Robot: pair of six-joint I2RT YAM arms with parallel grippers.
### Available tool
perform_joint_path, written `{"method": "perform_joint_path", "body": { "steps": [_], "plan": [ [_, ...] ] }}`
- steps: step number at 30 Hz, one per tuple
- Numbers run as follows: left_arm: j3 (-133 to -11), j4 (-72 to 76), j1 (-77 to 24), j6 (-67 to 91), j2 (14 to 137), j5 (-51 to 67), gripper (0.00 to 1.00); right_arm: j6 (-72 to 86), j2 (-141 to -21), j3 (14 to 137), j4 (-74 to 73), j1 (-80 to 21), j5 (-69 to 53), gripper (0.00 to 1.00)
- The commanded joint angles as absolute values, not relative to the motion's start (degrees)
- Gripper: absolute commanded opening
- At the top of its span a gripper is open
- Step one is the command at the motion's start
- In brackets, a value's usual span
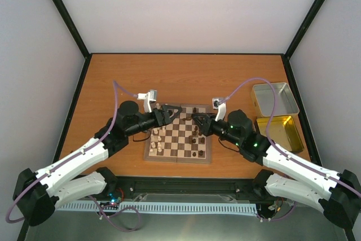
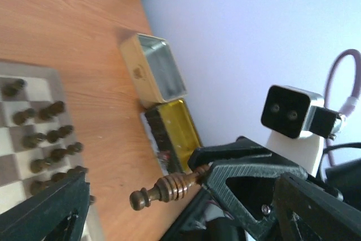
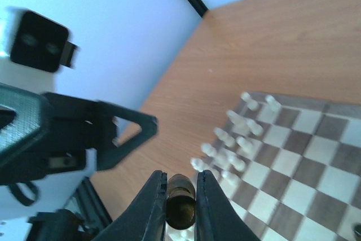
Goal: Set up the chess pieces on the board
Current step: Place the chess piece on the chessboard.
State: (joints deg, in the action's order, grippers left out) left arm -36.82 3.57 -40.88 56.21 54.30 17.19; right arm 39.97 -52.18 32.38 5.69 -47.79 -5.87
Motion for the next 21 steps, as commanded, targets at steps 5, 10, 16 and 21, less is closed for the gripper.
{"method": "perform_joint_path", "body": {
  "steps": [5, 10, 16, 21],
  "plan": [
    [-33.7, 17.5, -39.8, 66.7, 55.1, 32.2, 0.74, 43.9, -47.4, 29.8, 17.8, -47.5, -8.1, 0.03],
    [-31.9, 26.3, -39.7, 71.6, 55.5, 34.3, 0.56, 48.1, -45.4, 27.0, 23.9, -47.5, -8.1, 0.03],
    [-29.4, 34.5, -39.7, 76.6, 57.6, 35.0, 0.49, 50.2, -45.2, 26.4, 26.7, -47.4, -9.6, 0.03],
    [-29.2, 37.7, -39.7, 78.1, 58.7, 34.9, 0.48, 50.6, -45.4, 26.5, 27.6, -47.5, -10.5, 0.03]
  ]
}}
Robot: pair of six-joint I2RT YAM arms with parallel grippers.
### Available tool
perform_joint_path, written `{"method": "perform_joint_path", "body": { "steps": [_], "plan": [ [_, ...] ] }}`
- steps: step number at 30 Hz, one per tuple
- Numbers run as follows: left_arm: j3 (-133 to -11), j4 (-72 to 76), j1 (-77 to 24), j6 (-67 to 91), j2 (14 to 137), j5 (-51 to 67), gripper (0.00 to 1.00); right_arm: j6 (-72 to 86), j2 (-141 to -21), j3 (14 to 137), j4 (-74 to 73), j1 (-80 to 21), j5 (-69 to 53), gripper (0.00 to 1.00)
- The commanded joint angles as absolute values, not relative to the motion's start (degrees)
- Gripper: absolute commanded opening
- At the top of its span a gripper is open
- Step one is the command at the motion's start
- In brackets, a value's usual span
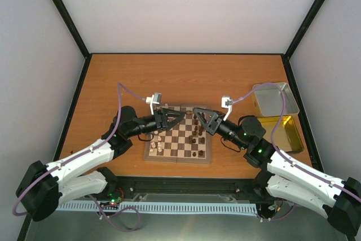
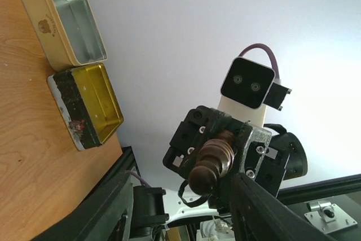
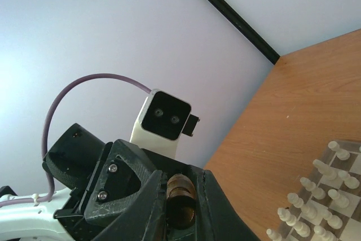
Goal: Set up the chess pieces on the board
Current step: Place the chess piece on the chessboard.
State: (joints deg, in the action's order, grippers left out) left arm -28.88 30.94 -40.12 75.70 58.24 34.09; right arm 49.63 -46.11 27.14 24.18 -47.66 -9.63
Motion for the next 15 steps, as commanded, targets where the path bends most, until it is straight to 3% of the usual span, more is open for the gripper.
{"method": "perform_joint_path", "body": {
  "steps": [1, 7, 15],
  "plan": [
    [-29.3, 38.3, -39.7, 78.2, 58.7, 34.8, 0.45, 50.6, -45.5, 26.5, 27.6, -47.5, -10.7, 0.03],
    [-29.6, 40.0, -39.7, 78.7, 59.2, 34.8, 0.26, 50.7, -45.4, 26.2, 27.3, -47.5, -10.7, 0.03],
    [-29.3, 39.9, -39.6, 78.1, 59.2, 34.1, 0.15, 50.3, -45.5, 26.1, 26.4, -47.5, -10.8, 0.03]
  ]
}}
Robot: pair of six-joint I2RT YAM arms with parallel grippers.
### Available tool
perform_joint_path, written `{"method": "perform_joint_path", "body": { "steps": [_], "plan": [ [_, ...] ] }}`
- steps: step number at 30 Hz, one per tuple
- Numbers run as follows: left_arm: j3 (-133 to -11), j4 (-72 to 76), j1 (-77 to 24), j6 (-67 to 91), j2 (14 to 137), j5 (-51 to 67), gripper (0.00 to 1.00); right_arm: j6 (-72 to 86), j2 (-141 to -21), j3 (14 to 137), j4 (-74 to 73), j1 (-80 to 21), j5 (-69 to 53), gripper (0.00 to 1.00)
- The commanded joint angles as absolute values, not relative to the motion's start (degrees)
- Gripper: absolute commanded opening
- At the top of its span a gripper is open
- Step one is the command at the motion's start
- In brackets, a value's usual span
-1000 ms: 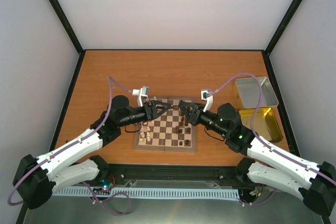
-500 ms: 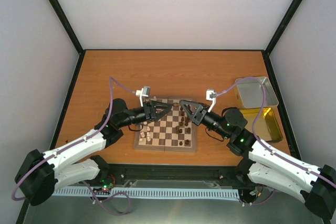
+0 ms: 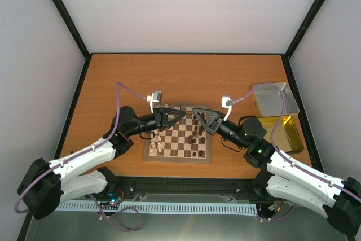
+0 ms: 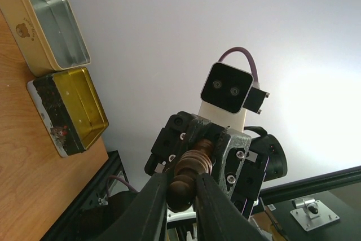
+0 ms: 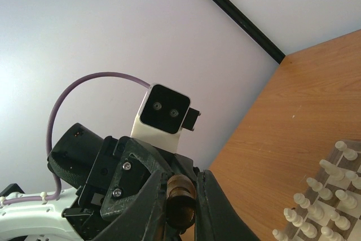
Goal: Set up the chess pieces on the board
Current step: Place the chess piece on the chessboard.
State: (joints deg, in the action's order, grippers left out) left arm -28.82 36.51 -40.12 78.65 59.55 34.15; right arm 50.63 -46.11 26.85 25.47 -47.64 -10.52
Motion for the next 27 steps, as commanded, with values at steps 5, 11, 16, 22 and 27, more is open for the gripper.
{"method": "perform_joint_path", "body": {
  "steps": [5, 11, 16, 22, 27],
  "plan": [
    [-29.5, 36.4, -39.6, 75.3, 57.3, 31.5, 0.16, 49.9, -45.1, 26.0, 25.1, -47.5, -10.5, 0.03],
    [-30.6, 35.5, -39.6, 74.0, 57.7, 31.9, 0.22, 49.9, -45.0, 26.0, 24.8, -47.5, -10.7, 0.03],
    [-30.7, 34.6, -39.6, 73.0, 57.8, 31.2, 0.11, 49.5, -44.9, 26.5, 24.3, -47.5, -10.5, 0.03],
    [-31.3, 31.2, -39.6, 70.7, 57.3, 29.4, 0.04, 48.3, -44.7, 27.0, 21.2, -47.5, -9.6, 0.03],
    [-35.8, 12.7, -39.6, 59.9, 55.7, 23.5, 0.03, 43.2, -43.3, 30.0, 6.6, -47.5, -1.0, 0.03]
  ]
}}
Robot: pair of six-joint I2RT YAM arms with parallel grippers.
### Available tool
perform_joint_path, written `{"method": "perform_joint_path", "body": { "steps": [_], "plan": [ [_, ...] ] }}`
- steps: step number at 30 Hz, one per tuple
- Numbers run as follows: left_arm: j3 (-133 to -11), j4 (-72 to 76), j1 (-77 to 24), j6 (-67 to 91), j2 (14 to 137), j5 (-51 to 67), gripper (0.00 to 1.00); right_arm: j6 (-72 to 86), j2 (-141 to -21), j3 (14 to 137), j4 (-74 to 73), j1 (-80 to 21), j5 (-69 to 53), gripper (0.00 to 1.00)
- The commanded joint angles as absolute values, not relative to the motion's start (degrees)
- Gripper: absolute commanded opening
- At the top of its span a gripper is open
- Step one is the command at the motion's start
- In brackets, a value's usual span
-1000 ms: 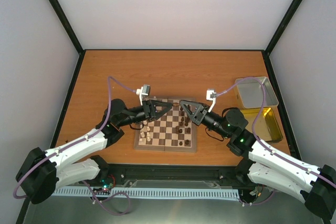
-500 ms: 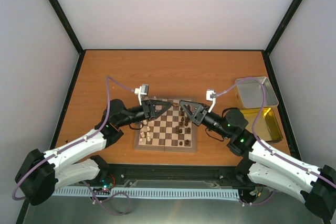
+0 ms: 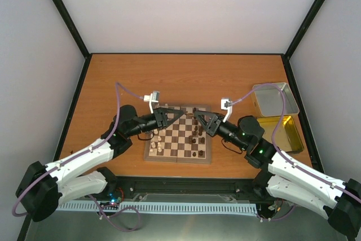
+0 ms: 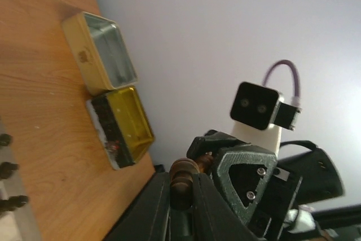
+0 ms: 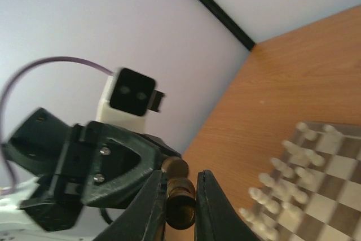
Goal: Set up the chess pieces on the board
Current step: Place the chess piece on the chessboard.
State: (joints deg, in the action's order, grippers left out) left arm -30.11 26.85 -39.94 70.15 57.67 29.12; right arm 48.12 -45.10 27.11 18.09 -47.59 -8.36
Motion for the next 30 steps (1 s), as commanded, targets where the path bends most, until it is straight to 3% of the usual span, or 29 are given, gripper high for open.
{"method": "perform_joint_path", "body": {
  "steps": [1, 8, 12, 19, 30],
  "plan": [
    [-37.3, 7.7, -39.6, 56.9, 55.7, 21.3, 0.03, 42.3, -43.1, 30.7, 2.5, -47.5, 2.0, 0.03],
    [-43.8, -14.7, -39.7, 41.7, 62.9, 11.2, 0.01, 42.6, -42.6, 31.9, -14.7, -47.5, 17.5, 0.03],
    [-46.1, -17.3, -42.5, 38.3, 68.6, 10.3, 0.01, 46.8, -43.3, 31.3, -18.8, -47.4, 21.9, 0.03],
    [-50.6, -20.9, -56.2, 34.6, 75.7, 0.0, 0.01, 49.8, -43.8, 30.0, -20.4, -47.4, 24.0, 0.03],
    [-54.3, -21.6, -65.5, 33.9, 84.2, -5.9, 0.02, 50.3, -43.9, 29.1, -20.8, -47.3, 24.6, 0.03]
  ]
}}
